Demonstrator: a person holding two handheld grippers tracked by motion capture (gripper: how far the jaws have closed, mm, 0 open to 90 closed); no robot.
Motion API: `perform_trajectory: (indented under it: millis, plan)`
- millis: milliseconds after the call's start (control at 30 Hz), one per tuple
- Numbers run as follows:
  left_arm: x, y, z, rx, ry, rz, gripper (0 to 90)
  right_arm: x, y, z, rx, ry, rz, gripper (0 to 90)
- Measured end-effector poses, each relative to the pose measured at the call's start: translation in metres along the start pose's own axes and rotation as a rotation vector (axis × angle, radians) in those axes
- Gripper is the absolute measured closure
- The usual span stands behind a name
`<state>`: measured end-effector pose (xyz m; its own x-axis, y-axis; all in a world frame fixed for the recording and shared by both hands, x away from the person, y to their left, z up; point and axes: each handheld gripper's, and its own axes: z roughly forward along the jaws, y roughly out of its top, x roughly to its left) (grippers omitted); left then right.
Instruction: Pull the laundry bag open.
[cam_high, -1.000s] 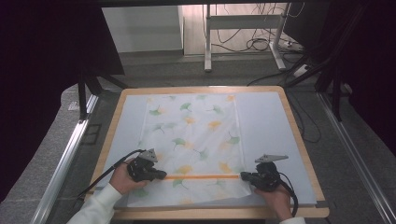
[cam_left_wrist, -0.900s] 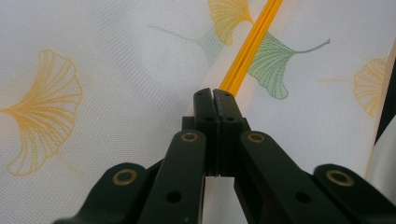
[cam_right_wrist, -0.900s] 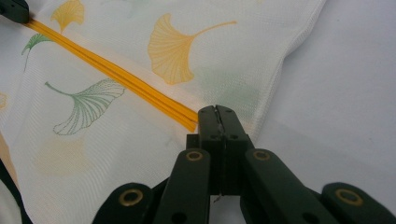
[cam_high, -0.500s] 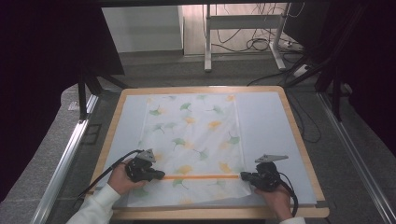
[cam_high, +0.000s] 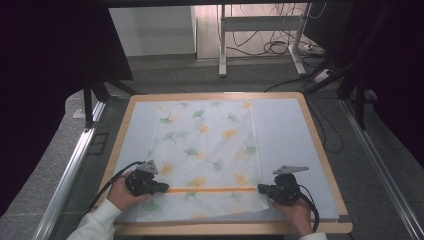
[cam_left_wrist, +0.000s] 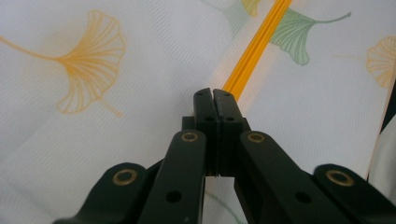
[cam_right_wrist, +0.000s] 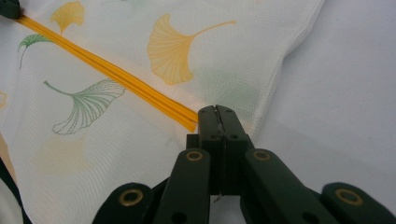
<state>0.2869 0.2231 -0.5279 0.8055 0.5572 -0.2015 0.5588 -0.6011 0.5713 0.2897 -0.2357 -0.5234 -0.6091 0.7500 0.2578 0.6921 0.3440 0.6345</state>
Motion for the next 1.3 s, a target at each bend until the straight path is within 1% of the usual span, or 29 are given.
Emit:
perform_trajectory:
  millis: [267,300,333,367,433,500,567,667,700,767,800,833,867,933,1267,1300]
  plan:
    - [0.004,-0.008,-0.006,-0.004,0.008,-0.014,90.0,0.000,0.000,0.000,0.000,-0.002,0.000,89.6]
    - [0.006,-0.011,-0.008,-0.007,0.008,-0.026,90.0,0.000,0.000,0.000,0.000,-0.003,0.000,89.6]
    - [0.006,-0.011,-0.008,-0.007,0.008,-0.026,90.0,0.000,0.000,0.000,0.000,-0.003,0.000,89.6]
    - [0.008,-0.015,-0.011,-0.013,0.011,-0.036,90.0,0.000,0.000,0.000,0.000,0.000,0.003,89.6]
    - [0.009,-0.018,-0.013,-0.016,0.015,-0.037,90.0,0.000,0.000,0.000,0.000,-0.001,0.002,89.6]
    - [0.011,-0.023,-0.016,-0.019,0.020,-0.048,90.0,0.000,0.000,0.000,0.000,0.000,0.002,89.6]
    - [0.011,-0.024,-0.017,-0.020,0.024,-0.049,90.0,0.000,0.000,0.000,0.000,-0.002,0.001,89.6]
    - [0.016,-0.031,-0.022,-0.028,0.031,-0.069,90.0,0.000,0.000,0.000,0.000,-0.002,0.001,89.6]
    - [0.016,-0.031,-0.022,-0.028,0.031,-0.069,90.0,0.000,0.000,0.000,0.000,-0.002,0.001,89.6]
    - [0.019,-0.038,-0.027,-0.034,0.038,-0.086,90.0,0.000,0.000,0.000,0.000,-0.001,0.001,89.6]
    - [0.019,-0.038,-0.027,-0.034,0.038,-0.086,90.0,0.000,0.000,0.000,0.000,-0.001,0.001,89.6]
    - [0.022,-0.042,-0.029,-0.049,0.039,-0.099,90.0,0.000,0.000,0.000,0.000,-0.002,0.000,89.6]
    - [0.023,-0.044,-0.030,-0.049,0.040,-0.101,90.0,0.000,0.000,0.000,-0.001,-0.001,0.001,89.6]
    - [0.024,-0.046,-0.032,-0.056,0.037,-0.106,90.0,0.000,0.000,0.000,-0.001,-0.001,0.001,89.6]
    - [0.024,-0.046,-0.031,-0.057,0.040,-0.104,90.0,0.000,0.000,0.000,0.000,-0.001,-0.003,89.5]
    - [0.025,-0.047,-0.031,-0.066,0.034,-0.105,90.0,0.000,0.000,0.000,0.000,-0.003,-0.005,89.5]
